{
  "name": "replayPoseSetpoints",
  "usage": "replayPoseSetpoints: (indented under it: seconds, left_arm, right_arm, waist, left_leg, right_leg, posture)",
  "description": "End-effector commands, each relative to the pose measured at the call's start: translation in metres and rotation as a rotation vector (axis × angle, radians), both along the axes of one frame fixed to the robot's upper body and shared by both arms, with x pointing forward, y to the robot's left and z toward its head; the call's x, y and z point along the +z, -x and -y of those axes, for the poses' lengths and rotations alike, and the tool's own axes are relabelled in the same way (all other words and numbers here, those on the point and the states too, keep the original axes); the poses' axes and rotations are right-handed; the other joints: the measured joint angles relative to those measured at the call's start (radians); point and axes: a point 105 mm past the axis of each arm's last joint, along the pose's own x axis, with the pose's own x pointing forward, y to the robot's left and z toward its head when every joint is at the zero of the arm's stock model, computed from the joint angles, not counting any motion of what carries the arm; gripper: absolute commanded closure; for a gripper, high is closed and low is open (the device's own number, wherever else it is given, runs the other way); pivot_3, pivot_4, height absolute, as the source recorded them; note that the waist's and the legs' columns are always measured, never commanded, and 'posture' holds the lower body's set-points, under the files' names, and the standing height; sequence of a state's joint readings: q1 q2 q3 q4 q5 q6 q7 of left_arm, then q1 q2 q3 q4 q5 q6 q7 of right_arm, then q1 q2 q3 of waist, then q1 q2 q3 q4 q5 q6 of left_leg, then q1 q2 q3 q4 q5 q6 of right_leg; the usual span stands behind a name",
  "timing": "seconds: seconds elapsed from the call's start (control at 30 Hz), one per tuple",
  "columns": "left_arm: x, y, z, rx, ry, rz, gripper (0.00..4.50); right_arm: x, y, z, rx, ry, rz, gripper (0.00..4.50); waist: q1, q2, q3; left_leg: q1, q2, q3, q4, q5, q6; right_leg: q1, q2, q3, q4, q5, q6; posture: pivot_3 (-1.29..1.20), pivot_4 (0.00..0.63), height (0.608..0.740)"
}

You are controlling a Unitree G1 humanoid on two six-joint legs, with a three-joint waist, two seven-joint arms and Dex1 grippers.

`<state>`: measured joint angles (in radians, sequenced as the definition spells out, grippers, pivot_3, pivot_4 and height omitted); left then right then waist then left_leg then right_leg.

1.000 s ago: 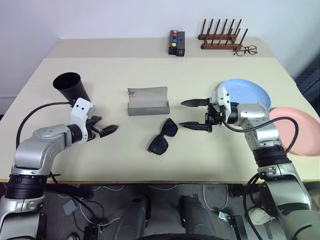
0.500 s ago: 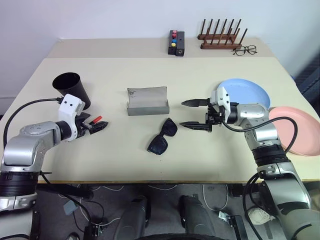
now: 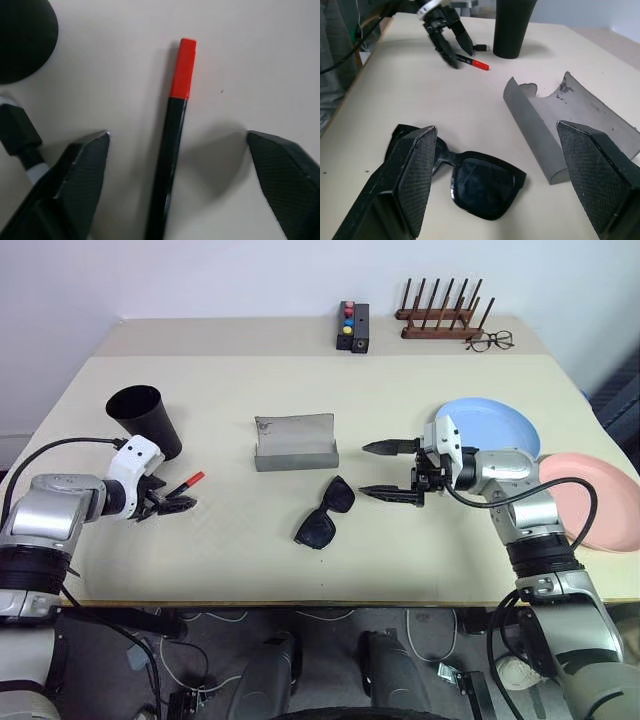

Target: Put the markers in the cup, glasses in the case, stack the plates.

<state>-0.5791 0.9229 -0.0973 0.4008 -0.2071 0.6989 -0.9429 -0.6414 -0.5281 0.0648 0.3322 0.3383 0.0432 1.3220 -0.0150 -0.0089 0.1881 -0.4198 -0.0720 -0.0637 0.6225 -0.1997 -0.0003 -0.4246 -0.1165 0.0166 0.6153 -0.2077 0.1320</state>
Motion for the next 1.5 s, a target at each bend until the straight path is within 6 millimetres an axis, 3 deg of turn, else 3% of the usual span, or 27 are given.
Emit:
replayPoseSetpoints:
  seconds: [0.03,0.17,0.4,0.47,0.57,0.7,0.8,0.97,1.1,1.27,1.5]
  left_arm:
    - [-0.008,0.003,0.004,-0.029,-0.005,-0.060,2.27]
    - [-0.008,0.002,0.011,-0.055,0.003,-0.065,4.36]
    - [0.011,0.004,0.030,-0.093,0.066,-0.020,4.44]
    - [0.026,0.005,0.048,-0.146,0.117,0.049,4.44]
    - [0.064,0.011,0.100,-0.312,0.246,0.301,4.44]
    - [0.104,0.005,0.124,-0.257,0.358,0.627,4.44]
    - [0.136,-0.014,0.110,-0.069,0.365,0.924,4.44]
    - [0.159,-0.037,0.075,0.185,0.493,1.023,4.44]
    - [0.173,-0.040,0.048,0.328,0.589,1.108,4.44]
    - [0.189,-0.035,0.030,0.378,0.600,1.221,4.44]
    - [0.194,-0.024,-0.011,0.531,0.461,1.346,4.44]
  right_arm:
    - [0.015,0.003,0.003,-0.007,-0.026,0.051,0.59]
    - [0.015,0.005,0.004,-0.015,-0.025,0.048,0.59]
    - [0.015,0.004,0.004,-0.026,-0.026,0.051,0.59]
    - [0.015,0.003,0.004,-0.029,-0.029,0.052,0.59]
    - [0.014,0.000,0.003,-0.033,-0.032,0.054,0.59]
    - [0.015,-0.004,0.001,-0.032,-0.036,0.056,0.59]
    - [0.020,-0.011,0.001,-0.048,-0.061,0.066,0.59]
    - [0.041,-0.027,-0.001,-0.107,-0.177,0.078,0.59]
    - [0.062,-0.036,-0.009,-0.114,-0.307,0.086,0.59]
    - [0.076,-0.034,-0.018,-0.059,-0.386,0.095,0.59]
    - [0.080,-0.024,-0.029,0.039,-0.390,0.100,0.59]
  waist:
    - [0.000,0.000,0.000]
    - [0.000,0.000,0.000]
    - [0.001,0.000,0.000]
    - [0.000,0.000,0.000]
    - [0.003,-0.001,0.001]
    - [0.003,-0.001,0.001]
    - [0.001,-0.001,0.001]
    - [0.000,-0.001,0.001]
    - [0.001,-0.002,0.001]
    - [0.003,-0.002,0.001]
    - [-0.002,-0.002,0.001]
  left_leg:
    - [0.000,0.000,0.000,0.000,0.000,0.000]
    - [0.000,0.000,0.000,0.000,0.000,0.000]
    - [0.000,0.000,0.000,0.000,0.000,0.000]
    - [0.000,0.000,0.000,0.000,0.000,0.000]
    - [-0.002,0.000,-0.001,0.001,0.000,0.000]
    - [-0.004,0.000,-0.001,0.004,0.000,0.000]
    - [-0.003,0.000,-0.001,0.004,0.000,0.000]
    - [-0.003,0.000,-0.001,0.005,0.001,-0.001]
    - [-0.003,0.000,-0.001,0.005,0.001,-0.001]
    - [-0.004,-0.001,-0.001,0.006,0.001,-0.001]
    - [-0.004,-0.001,-0.001,0.005,0.001,-0.001]
  right_leg:
    - [0.000,0.000,0.000,0.000,0.000,0.000]
    - [0.000,0.000,0.000,0.000,0.000,0.000]
    - [0.000,0.000,0.000,0.000,0.000,0.000]
    - [0.000,0.000,0.000,0.000,0.000,0.000]
    - [0.000,0.000,0.000,-0.001,0.000,0.000]
    - [0.000,-0.001,0.000,-0.001,0.000,0.000]
    - [0.000,0.000,0.000,0.000,0.000,0.000]
    - [0.000,0.001,0.000,0.000,0.001,0.000]
    - [0.000,0.000,0.000,0.000,0.002,0.002]
    - [0.000,0.000,0.000,0.000,0.003,0.003]
    - [0.000,0.001,0.000,0.000,0.003,0.004]
  posture:
    - [0.00,0.150,0.740]
    - [0.00,0.150,0.740]
    - [0.00,0.150,0.740]
    - [0.00,0.150,0.740]
    - [0.00,0.150,0.740]
    - [0.00,0.150,0.740]
    - [0.00,0.150,0.740]
    - [0.00,0.150,0.740]
    - [0.00,0.150,0.740]
    - [0.00,0.150,0.740]
    - [0.00,0.150,0.740]
